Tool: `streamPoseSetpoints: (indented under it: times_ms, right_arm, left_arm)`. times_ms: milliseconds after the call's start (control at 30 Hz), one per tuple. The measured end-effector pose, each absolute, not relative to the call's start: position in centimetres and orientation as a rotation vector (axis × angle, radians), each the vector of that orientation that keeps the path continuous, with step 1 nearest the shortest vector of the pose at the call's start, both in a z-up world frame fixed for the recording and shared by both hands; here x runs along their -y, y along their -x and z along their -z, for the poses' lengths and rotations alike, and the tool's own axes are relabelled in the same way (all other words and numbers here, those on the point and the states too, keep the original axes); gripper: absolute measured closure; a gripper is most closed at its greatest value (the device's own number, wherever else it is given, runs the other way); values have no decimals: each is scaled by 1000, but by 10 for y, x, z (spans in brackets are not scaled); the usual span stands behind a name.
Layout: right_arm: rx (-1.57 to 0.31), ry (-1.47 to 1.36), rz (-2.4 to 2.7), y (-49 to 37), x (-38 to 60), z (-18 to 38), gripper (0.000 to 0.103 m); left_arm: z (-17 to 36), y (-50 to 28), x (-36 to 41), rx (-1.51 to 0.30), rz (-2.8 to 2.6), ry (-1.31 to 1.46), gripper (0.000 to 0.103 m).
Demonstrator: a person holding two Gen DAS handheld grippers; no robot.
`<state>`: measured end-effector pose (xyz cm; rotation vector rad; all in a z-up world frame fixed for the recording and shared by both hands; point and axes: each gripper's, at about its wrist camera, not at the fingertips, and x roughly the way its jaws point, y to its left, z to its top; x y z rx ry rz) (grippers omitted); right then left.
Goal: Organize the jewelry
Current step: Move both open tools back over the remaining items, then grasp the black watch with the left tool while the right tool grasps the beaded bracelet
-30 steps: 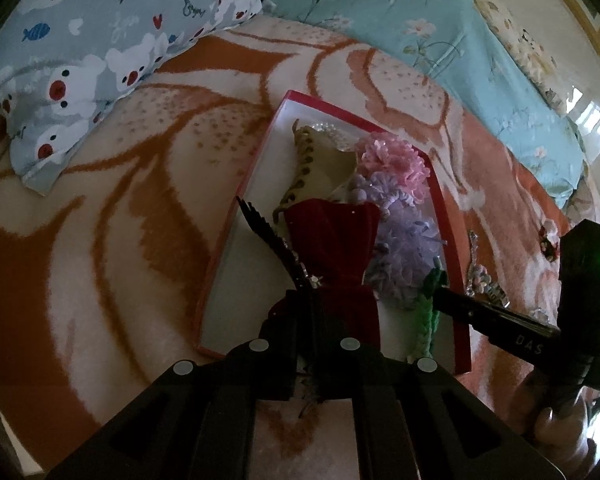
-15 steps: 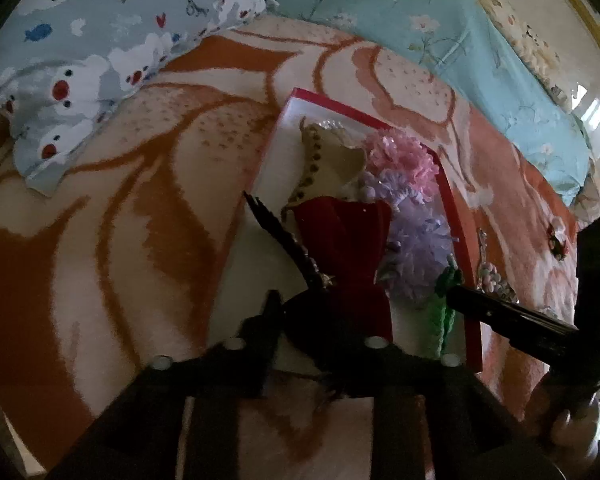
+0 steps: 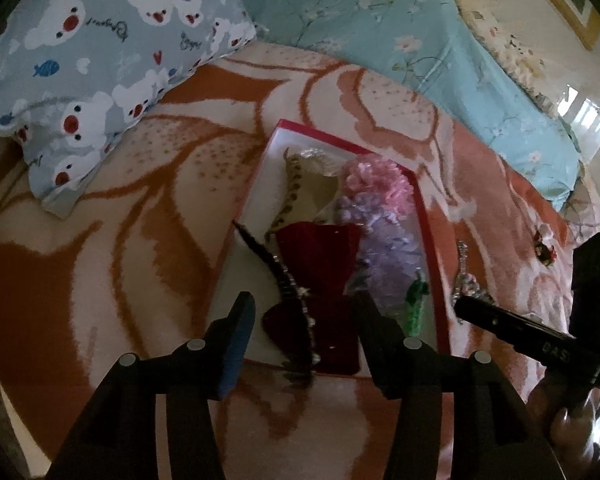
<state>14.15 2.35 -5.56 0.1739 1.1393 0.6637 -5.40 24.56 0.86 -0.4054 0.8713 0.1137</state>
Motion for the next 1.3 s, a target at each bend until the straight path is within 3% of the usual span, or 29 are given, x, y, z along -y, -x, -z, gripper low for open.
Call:
streamPoseSetpoints:
  times_ms: [1133,1300]
  right_arm:
    - [-1034,-320,-198,-135,213,44,63]
    - [-1038,-318,-153,-134,227,50,58]
  left_arm:
    - [-5,-18,-95,-976,169,258,48]
    - [7,-34,-75,-1001,181,211,48]
